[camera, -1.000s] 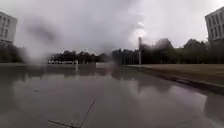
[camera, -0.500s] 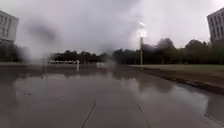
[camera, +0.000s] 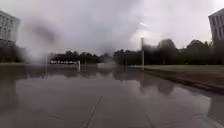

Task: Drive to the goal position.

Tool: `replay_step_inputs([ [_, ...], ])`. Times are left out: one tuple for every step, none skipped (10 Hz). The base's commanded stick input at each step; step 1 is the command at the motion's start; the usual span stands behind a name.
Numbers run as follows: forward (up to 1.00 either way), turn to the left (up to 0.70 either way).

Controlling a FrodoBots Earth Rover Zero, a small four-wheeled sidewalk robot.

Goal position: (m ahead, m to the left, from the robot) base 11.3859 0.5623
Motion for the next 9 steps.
replay_step_inputs([
  [0.70, 0.00],
  [0.70, 0.00],
  [0.70, 0.00],
  [0.70, 0.00],
  [0.70, 0.00],
  [0.70, 0.00],
  [0.70, 0.00],
  [0.70, 0.00],
  [0.70, 0.00],
])
